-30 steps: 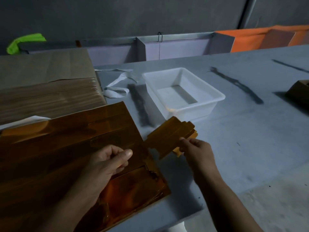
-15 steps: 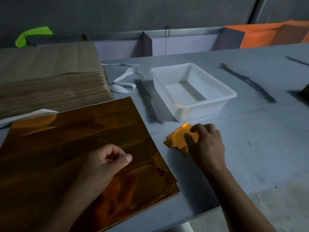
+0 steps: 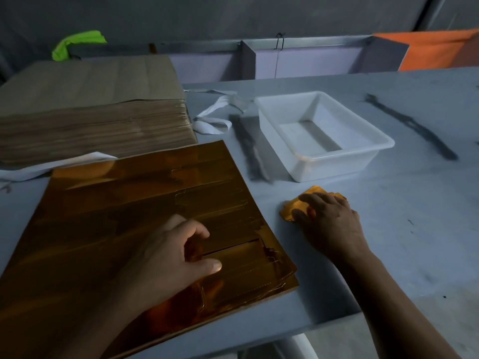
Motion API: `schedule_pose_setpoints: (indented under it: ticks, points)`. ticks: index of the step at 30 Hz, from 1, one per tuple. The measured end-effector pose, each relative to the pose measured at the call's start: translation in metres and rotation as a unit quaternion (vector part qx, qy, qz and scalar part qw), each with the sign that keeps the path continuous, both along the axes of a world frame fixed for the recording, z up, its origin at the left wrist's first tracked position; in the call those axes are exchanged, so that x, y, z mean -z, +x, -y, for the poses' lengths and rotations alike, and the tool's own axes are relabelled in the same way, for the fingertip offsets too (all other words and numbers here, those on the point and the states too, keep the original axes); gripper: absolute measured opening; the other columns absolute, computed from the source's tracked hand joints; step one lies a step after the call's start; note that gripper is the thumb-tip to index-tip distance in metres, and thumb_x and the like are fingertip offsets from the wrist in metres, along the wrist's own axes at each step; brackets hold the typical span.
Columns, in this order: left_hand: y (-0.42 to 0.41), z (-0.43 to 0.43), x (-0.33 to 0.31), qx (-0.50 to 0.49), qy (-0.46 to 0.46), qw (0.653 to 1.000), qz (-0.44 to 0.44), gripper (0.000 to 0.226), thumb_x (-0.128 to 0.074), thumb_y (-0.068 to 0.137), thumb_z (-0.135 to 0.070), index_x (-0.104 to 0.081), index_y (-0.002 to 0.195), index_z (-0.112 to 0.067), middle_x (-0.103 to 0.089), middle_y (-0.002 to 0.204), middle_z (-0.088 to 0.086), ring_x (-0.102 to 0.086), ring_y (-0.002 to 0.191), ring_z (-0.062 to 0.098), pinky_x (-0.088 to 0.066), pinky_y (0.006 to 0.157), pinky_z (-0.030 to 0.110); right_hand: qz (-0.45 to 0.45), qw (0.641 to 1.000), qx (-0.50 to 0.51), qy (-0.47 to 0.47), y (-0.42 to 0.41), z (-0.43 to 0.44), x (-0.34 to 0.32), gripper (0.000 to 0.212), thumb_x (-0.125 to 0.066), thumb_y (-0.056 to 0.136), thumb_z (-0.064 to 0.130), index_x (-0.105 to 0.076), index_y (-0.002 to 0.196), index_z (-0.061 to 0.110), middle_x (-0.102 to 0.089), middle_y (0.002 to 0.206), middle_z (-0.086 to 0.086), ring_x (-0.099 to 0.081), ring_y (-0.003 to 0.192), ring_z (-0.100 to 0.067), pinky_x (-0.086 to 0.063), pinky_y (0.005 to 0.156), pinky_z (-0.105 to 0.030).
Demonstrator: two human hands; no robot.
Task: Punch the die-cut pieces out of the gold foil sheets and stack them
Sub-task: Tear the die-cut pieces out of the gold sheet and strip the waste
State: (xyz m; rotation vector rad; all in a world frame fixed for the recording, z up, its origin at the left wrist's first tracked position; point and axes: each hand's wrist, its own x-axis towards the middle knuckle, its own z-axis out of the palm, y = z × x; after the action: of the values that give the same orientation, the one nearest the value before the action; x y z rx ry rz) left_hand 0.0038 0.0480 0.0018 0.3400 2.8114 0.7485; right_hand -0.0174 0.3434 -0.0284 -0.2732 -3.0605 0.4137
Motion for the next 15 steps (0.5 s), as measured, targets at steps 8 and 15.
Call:
schedule_pose_setpoints:
  ticks: [8,15]
  points:
    - [0.002,0.004,-0.006,0.011,-0.015,1.000,0.017,0.057,-0.063,0.074,-0.071,-0.040,0.124,-0.053,-0.030,0.119,-0.028,-0.041,0.102,0.000,-0.040,0.070,0.019,0.057,0.938,-0.006,-0.343,0.031,0.029,-0.031,0.034,-0.056,0.086,0.061,-0.061,0.109,0.036,-0.072,0.072,0.001,-0.069,0.056,-0.011,-0.048,0.046,-0.020]
    - [0.017,0.016,-0.024,0.066,-0.023,0.992,0.109,0.115,-0.044,0.034,-0.104,-0.021,0.137,-0.060,-0.016,0.132,-0.038,-0.031,0.124,0.000,-0.046,0.096,0.033,0.197,0.790,-0.048,-0.578,0.038,0.048,-0.052,0.026,-0.063,0.094,0.011,-0.059,0.118,0.020,-0.069,0.074,-0.012,-0.061,0.053,-0.023,-0.048,0.042,-0.027]
